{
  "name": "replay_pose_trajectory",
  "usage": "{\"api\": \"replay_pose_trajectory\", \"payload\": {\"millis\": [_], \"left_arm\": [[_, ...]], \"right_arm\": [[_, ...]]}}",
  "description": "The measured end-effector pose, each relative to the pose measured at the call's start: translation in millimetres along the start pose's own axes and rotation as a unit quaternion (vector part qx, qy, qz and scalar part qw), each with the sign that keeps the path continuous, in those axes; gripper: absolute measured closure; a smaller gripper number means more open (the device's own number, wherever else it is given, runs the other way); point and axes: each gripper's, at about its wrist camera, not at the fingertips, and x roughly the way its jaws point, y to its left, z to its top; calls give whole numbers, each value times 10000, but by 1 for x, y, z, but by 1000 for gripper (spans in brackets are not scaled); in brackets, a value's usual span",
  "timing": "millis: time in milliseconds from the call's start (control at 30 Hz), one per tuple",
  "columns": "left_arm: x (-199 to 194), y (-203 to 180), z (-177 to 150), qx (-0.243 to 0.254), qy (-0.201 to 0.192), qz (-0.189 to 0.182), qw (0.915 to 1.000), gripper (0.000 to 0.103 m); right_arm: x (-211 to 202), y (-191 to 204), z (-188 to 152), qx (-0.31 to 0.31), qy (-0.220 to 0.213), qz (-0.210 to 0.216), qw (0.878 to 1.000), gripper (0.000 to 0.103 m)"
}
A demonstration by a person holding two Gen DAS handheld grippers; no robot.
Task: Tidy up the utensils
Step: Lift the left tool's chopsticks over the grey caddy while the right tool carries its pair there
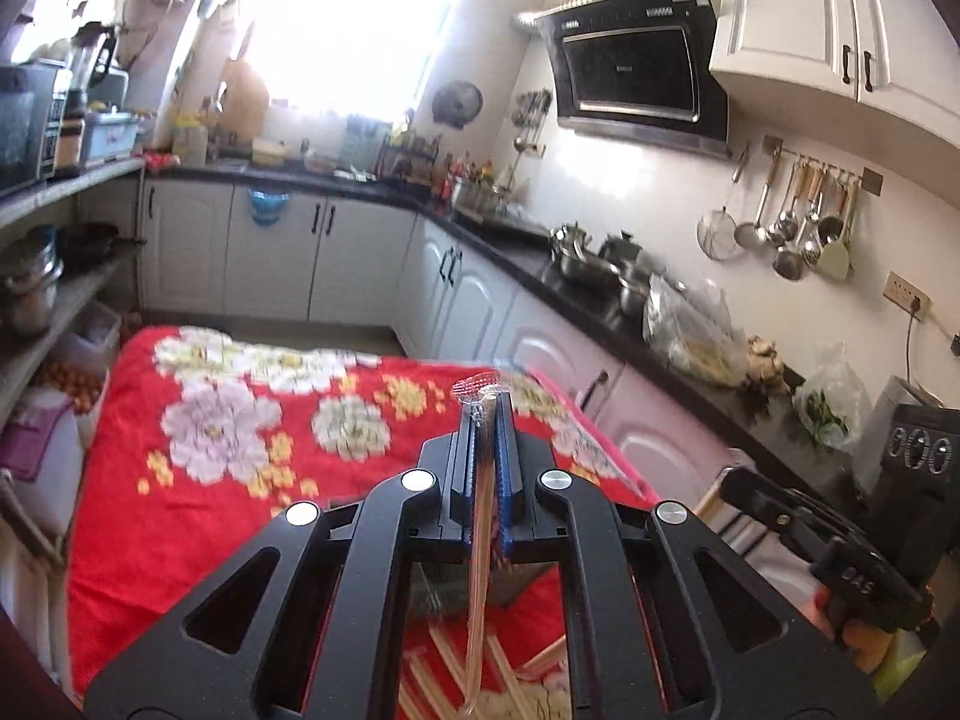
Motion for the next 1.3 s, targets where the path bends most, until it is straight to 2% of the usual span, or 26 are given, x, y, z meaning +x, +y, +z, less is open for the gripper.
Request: {"api": "replay_pose_trajectory", "payload": {"millis": [333,600,700,933,1100,1300], "left_arm": [[-1,-3,38,180,-638,317,9973,100],[15,6,47,133,-818,528,9952,100],[23,11,42,79,-855,612,9944,100],[40,23,20,63,-876,783,9931,100],[48,31,4,68,-885,810,9927,100],[60,38,-18,49,-787,818,9935,100]], "right_arm": [[-8,5,42,-201,-670,-190,9974,97],[-4,4,63,-426,-1054,-509,9922,97],[2,1,60,-451,-1067,-606,9914,97],[33,-18,35,-344,-758,-790,9934,97],[54,-30,14,-251,-553,-836,9946,97],[66,-33,-5,-298,-528,-871,9944,97]]}}
